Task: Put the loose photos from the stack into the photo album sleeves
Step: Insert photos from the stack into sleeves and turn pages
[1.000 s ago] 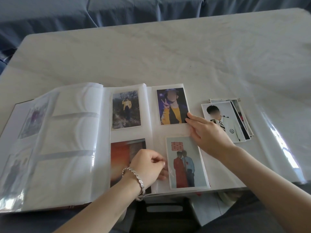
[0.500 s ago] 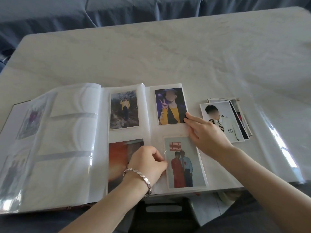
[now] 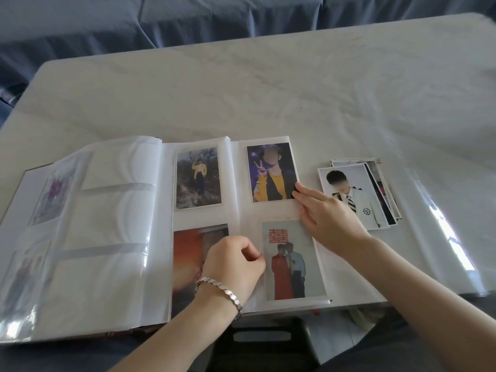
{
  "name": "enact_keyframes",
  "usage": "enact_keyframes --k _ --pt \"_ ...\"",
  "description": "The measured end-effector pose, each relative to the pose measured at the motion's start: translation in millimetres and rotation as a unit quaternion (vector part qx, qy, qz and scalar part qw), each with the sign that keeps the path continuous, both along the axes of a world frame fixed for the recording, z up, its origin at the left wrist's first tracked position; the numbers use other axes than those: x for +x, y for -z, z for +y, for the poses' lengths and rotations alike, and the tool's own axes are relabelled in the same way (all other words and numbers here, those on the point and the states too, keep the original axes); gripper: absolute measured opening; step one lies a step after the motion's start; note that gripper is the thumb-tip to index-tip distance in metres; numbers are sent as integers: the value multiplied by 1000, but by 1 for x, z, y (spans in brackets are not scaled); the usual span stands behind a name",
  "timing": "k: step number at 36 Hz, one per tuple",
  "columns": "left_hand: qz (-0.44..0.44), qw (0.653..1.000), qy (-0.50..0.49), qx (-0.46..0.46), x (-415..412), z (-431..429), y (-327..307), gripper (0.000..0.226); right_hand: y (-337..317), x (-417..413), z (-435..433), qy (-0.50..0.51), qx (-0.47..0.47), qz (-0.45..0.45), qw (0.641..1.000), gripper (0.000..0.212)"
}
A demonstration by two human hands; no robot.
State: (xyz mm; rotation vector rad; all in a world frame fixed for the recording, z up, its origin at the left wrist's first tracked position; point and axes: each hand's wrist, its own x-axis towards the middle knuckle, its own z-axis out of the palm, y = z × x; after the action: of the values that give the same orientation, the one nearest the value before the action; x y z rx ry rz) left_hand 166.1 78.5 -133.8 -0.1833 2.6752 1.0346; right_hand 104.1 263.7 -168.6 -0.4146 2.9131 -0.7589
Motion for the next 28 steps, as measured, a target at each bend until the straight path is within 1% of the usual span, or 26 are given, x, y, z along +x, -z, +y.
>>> enact_keyframes --k 3,6,9,12,15,16,18,19,21,22,23,24,26,27,28 --pt "-10 1000 -2 5 -1 -1 1 29 0 0 0 1 0 0 1000 38" --pt "-33 999 -30 27 -1 -1 4 27 -1 0 0 6 -15 -4 1000 37" --pt "-77 991 -77 82 -1 -3 4 19 -3 -1 0 22 -39 -21 999 35" --pt "-127 975 -111 143 -2 -4 1 14 -5 1 0 65 -96 -36 993 32" --pt "-157 962 -126 187 -4 -7 -1 10 -6 6 1 159 -150 -57 974 33" --pt "-163 958 -126 198 -5 -8 -2 9 -5 7 1 184 -157 -77 967 35" --pt "-179 952 -121 217 -6 -13 -2 11 -4 9 1 201 -186 -142 951 41" --pt "-186 950 -117 224 -6 -15 -2 12 -4 10 1 200 -219 -179 938 43" --pt "-193 950 -103 222 -7 -18 -2 13 -8 11 0 206 -306 -237 899 42" --pt "-189 954 -92 215 -8 -19 -2 13 -10 12 0 208 -346 -253 879 38" --pt "-176 960 -78 202 -9 -21 -2 12 -12 13 -1 206 -371 -260 867 33" --pt "-151 971 -64 174 -12 -21 -2 12 -14 14 -1 198 -379 -262 865 29" --pt "-62 993 -40 89 -22 -24 -5 10 -19 16 -3 168 -363 -248 882 25" --pt "-10 997 -37 66 -28 -25 -9 7 -22 18 -5 145 -358 -238 891 24" --pt "22 996 -43 74 -35 -26 -13 5 -25 20 -9 119 -363 -234 894 26"
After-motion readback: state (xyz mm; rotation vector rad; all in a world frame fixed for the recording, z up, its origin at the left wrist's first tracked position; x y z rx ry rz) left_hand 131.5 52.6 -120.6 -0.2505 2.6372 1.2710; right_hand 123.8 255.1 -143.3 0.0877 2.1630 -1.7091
